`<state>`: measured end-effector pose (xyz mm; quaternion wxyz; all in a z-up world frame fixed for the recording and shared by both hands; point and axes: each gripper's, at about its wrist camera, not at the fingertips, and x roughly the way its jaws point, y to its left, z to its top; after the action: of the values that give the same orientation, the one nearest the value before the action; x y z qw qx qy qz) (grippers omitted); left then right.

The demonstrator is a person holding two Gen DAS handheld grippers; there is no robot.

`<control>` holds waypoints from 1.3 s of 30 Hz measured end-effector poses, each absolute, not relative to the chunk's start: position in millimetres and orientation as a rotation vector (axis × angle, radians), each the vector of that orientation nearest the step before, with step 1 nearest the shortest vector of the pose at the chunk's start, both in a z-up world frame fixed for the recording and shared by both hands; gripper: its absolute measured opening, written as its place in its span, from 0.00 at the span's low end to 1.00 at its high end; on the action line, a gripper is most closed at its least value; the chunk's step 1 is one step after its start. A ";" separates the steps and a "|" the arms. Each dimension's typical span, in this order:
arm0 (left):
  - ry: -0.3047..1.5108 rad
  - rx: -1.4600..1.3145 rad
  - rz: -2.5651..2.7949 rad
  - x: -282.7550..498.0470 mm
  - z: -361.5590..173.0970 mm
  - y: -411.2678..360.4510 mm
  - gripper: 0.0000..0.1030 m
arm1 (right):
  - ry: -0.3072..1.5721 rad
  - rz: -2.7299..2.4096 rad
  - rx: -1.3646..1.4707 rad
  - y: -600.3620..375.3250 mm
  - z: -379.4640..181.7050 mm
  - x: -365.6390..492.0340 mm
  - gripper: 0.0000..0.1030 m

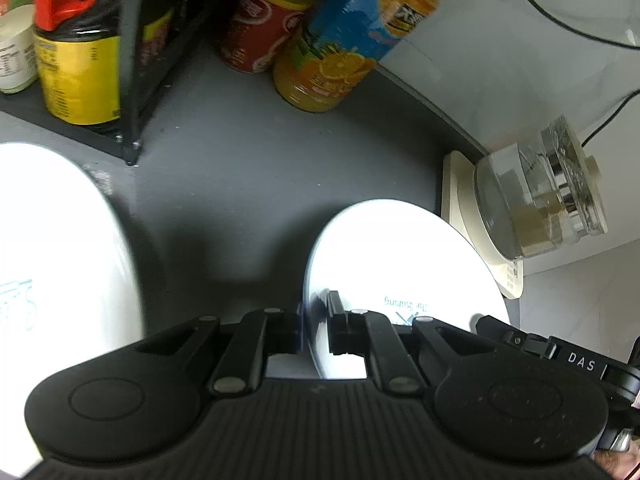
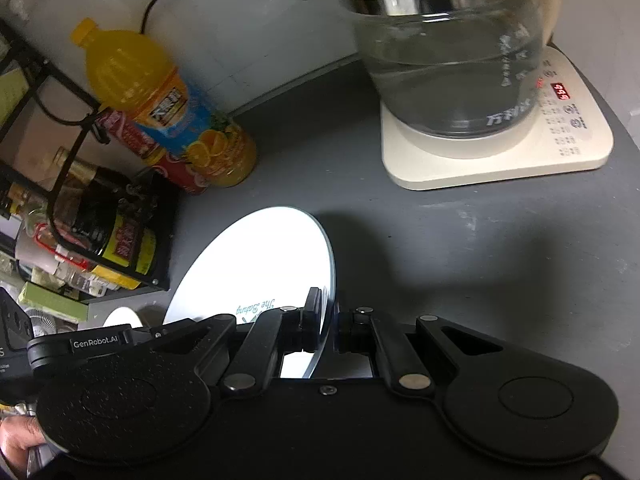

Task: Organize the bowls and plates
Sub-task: 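Lift the 'BAKERY' plate and carry it to the plate stack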

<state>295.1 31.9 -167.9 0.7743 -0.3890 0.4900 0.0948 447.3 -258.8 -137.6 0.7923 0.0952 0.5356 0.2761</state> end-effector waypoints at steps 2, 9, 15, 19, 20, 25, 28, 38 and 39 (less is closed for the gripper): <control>1.052 -0.847 0.217 290.1 -165.1 36.8 0.09 | 1.147 0.609 0.199 -251.8 -135.3 444.8 0.06; 1.006 -0.876 0.273 264.6 -152.1 62.7 0.09 | 1.121 0.700 0.188 -226.6 -122.9 432.2 0.06; 0.970 -0.909 0.334 236.9 -146.3 84.6 0.10 | 1.114 0.784 0.180 -202.0 -114.8 421.9 0.07; 0.952 -0.924 0.383 214.8 -143.6 99.1 0.10 | 1.126 0.836 0.168 -181.4 -115.0 412.8 0.07; 0.950 -0.927 0.400 209.6 -143.4 102.8 0.10 | 1.129 0.848 0.162 -176.3 -115.1 409.6 0.07; 0.948 -0.934 0.466 188.5 -144.1 117.4 0.10 | 1.152 0.895 0.135 -151.5 -121.7 397.8 0.07; 0.947 -0.946 0.496 177.1 -145.5 125.4 0.10 | 1.162 0.919 0.119 -138.2 -124.0 390.5 0.07; 0.970 -0.978 0.561 150.3 -158.6 144.8 0.11 | 1.195 0.954 0.067 -103.4 -136.5 374.3 0.07; 0.972 -0.979 0.566 147.9 -160.0 145.8 0.11 | 1.198 0.955 0.062 -101.4 -137.7 373.1 0.07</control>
<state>147.9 145.8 -160.0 0.7347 -0.4455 0.4421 0.2574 373.1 -101.4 -137.7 0.7202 0.0279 0.5419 0.4322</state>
